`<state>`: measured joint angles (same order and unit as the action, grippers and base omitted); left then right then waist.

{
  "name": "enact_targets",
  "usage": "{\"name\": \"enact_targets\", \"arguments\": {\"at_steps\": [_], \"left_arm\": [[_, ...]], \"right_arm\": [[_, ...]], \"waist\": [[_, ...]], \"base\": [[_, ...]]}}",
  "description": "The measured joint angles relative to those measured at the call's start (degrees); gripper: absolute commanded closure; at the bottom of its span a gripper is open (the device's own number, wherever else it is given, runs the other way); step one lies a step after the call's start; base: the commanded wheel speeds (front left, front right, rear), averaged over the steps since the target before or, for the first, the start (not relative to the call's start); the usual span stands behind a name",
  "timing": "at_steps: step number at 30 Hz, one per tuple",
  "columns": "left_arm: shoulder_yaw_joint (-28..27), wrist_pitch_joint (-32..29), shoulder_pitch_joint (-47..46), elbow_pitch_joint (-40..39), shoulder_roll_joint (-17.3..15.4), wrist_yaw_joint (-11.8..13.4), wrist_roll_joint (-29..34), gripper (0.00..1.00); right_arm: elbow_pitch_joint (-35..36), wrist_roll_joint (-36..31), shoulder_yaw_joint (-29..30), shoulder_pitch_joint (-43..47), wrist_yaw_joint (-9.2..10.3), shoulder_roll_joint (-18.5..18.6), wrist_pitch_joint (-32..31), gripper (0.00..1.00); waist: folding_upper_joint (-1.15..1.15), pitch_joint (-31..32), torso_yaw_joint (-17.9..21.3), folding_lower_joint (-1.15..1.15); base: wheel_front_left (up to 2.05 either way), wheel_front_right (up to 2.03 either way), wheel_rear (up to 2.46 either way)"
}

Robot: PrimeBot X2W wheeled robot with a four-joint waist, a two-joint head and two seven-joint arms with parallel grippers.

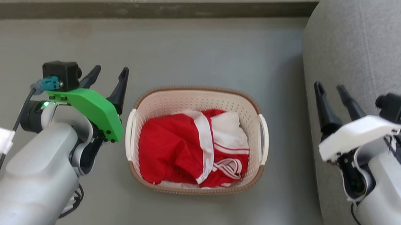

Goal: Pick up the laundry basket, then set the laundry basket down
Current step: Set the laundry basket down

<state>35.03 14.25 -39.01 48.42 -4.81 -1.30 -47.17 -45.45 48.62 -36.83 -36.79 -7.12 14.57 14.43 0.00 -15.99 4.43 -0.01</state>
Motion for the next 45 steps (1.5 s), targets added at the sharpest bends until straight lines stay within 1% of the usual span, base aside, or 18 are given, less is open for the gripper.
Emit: {"name": "enact_targets", "arguments": {"at_steps": [4,10,11,13,14,17,18,23,27,28,37,40,45], "left_arm": [[-2.52,0.00,3.31,-3.24,-0.03,0.09,1.90,0.00],[-5.99,0.00,8.31,-8.21,-0.16,1.38,4.64,0.00],[-6.51,0.00,9.01,-8.99,-0.15,1.41,5.42,0.00],[-7.68,0.00,10.38,-10.72,-0.24,1.86,6.48,0.00],[-8.38,0.00,11.10,-11.63,-0.26,1.96,6.79,0.00],[-10.03,0.01,13.20,-14.04,-0.35,2.43,8.45,0.00],[-10.60,0.01,13.90,-14.80,-0.33,2.68,9.12,0.00],[-12.73,0.01,17.47,-18.23,-0.20,3.22,10.89,0.00],[-15.27,0.01,20.45,-21.23,-0.12,3.67,12.38,0.00],[-15.66,0.01,21.03,-21.74,-0.12,3.83,12.77,0.00],[-18.29,0.01,25.84,-27.22,0.19,4.33,17.25,0.00],[-18.61,0.01,27.24,-28.62,0.55,4.33,17.78,0.00],[-18.98,0.01,29.06,-29.30,0.91,4.31,19.25,0.00]], "right_arm": [[2.40,-2.01,1.67,3.52,0.01,0.00,0.00,0.00],[7.06,-4.79,5.43,6.93,0.25,-0.02,0.00,0.00],[7.82,-5.33,6.10,7.71,0.69,-0.03,0.00,0.00],[9.38,-6.62,7.35,9.23,0.82,-0.02,0.00,0.00],[10.27,-7.20,7.91,9.95,1.22,-0.03,0.00,0.00],[12.71,-8.79,9.59,11.91,1.27,-0.04,0.00,0.00],[13.56,-9.53,10.28,12.63,1.76,-0.04,0.00,0.00],[16.95,-11.54,13.76,16.38,2.77,-0.01,0.00,0.00],[19.28,-13.59,15.04,19.21,2.83,-0.27,0.00,0.00],[19.95,-13.93,15.46,19.95,3.21,-0.45,0.00,0.00],[23.18,-17.53,17.58,25.24,3.79,-1.66,0.00,0.00],[24.17,-18.63,18.17,25.95,4.23,-1.82,0.00,0.00],[25.42,-20.71,18.80,26.88,4.31,-1.82,0.00,0.00]], "waist": [[0.00,3.10,-0.36,0.00],[0.00,7.13,-0.86,0.00],[0.00,7.71,-0.93,0.00],[0.00,8.82,-1.03,0.00],[0.00,9.32,-1.07,0.00],[0.00,10.73,-1.14,0.00],[0.00,11.16,-1.16,0.00],[0.00,13.02,-1.24,0.00],[0.00,14.19,-1.32,0.00],[0.00,14.41,-1.30,0.00],[0.00,15.03,-1.13,0.00],[0.00,15.17,-1.12,0.00],[0.00,15.40,-1.14,0.00]], "base": [[0.00,0.00,0.00],[0.00,0.00,0.00],[0.00,0.00,0.00],[0.00,0.00,0.00],[0.00,0.00,0.00],[0.00,0.00,0.00],[0.00,0.00,0.00],[0.00,0.00,0.00],[0.00,0.00,0.00],[0.00,0.00,0.00],[0.00,0.00,0.00],[0.00,0.00,0.00],[0.00,0.00,0.00]]}}
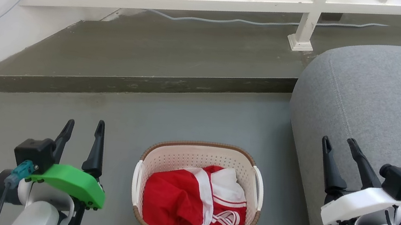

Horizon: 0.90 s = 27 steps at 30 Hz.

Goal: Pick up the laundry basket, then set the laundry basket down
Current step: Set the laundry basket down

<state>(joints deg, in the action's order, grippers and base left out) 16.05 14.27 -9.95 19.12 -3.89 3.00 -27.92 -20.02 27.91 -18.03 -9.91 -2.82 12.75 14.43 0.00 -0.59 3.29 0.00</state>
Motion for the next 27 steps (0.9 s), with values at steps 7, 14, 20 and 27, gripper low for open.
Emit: {"name": "enact_targets", "arguments": {"at_steps": [7,14,20,27], "left_arm": [[-1.18,0.00,1.85,-1.78,0.60,-0.45,1.63,0.00],[-2.25,0.00,3.10,-3.28,0.87,-0.56,2.64,0.00],[-2.98,0.00,3.69,-4.12,1.01,-0.99,3.66,0.00],[-3.12,0.00,4.35,-4.66,1.12,-1.54,4.53,0.00]], "right_arm": [[1.42,-1.36,1.18,1.51,0.41,-0.29,0.00,0.00],[1.86,-2.88,2.01,3.43,0.41,-0.77,0.00,0.00],[2.10,-3.55,2.54,3.68,0.41,-1.30,0.00,0.00],[2.34,-4.27,3.10,4.55,0.32,-1.85,0.00,0.00]], "waist": [[0.00,0.37,-0.05,0.00],[0.00,0.47,-0.13,0.00],[0.00,0.34,-0.21,0.00],[0.00,0.19,-0.30,0.00]], "base": [[0.00,0.00,0.00],[0.00,0.00,0.00],[0.00,0.00,0.00],[0.00,0.00,0.00]]}}
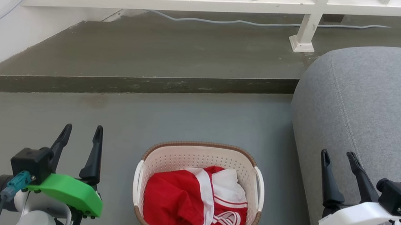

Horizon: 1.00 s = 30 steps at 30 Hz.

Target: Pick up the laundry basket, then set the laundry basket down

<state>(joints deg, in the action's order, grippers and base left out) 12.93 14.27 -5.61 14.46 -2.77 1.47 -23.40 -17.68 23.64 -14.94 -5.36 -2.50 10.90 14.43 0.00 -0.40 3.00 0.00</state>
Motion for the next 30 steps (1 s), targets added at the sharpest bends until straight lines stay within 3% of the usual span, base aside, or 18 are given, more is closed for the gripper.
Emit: {"name": "enact_targets", "arguments": {"at_steps": [30], "left_arm": [[-1.38,0.00,1.20,-0.36,0.14,-1.53,0.79,0.00]], "right_arm": [[0.34,-2.14,2.74,0.38,-1.52,-1.87,0.00,0.00]], "waist": [[0.00,-0.30,0.37,0.00]], "base": [[0.00,0.00,0.00]]}}
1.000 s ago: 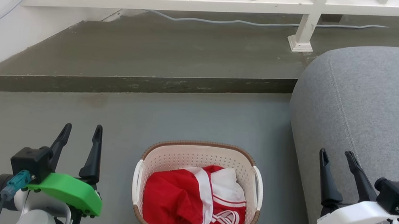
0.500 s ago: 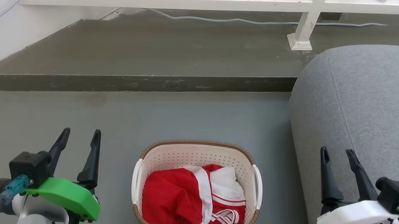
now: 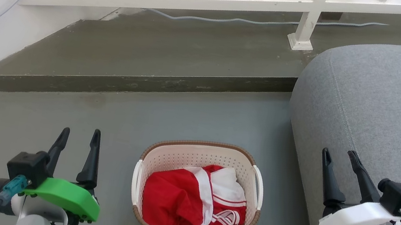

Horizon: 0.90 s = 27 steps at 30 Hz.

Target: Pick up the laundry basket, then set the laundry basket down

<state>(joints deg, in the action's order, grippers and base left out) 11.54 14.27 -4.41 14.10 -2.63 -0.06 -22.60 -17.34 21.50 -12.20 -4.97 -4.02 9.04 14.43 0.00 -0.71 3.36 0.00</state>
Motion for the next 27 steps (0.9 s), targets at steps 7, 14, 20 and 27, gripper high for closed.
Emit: {"name": "enact_targets", "arguments": {"at_steps": [7,14,20,27], "left_arm": [[0.27,-0.12,1.68,2.76,0.26,-0.30,-0.91,1.00],[-0.35,-1.19,1.86,2.80,0.29,-0.45,-4.50,1.00],[-1.12,-2.45,1.86,2.78,0.30,-0.88,-9.77,1.00],[-2.20,-3.64,1.86,2.74,0.31,-0.98,-13.82,1.00]], "right_arm": [[-2.60,-0.21,-0.20,2.75,0.02,-1.20,-0.14,1.00],[-2.60,3.54,1.23,2.92,0.01,-1.58,-1.40,1.00],[-2.61,8.79,2.49,2.88,-0.01,-1.79,-2.81,1.00],[-2.57,13.24,3.57,2.87,-0.18,-2.07,-4.14,1.00]], "waist": [[0.00,0.02,0.01,0.00],[0.00,0.07,-0.26,0.00],[0.00,0.10,-0.47,0.00],[0.00,0.14,-0.67,0.00]], "base": [[0.00,0.00,0.00],[0.00,0.00,0.00],[0.00,0.00,0.00],[0.00,0.00,0.00]]}}
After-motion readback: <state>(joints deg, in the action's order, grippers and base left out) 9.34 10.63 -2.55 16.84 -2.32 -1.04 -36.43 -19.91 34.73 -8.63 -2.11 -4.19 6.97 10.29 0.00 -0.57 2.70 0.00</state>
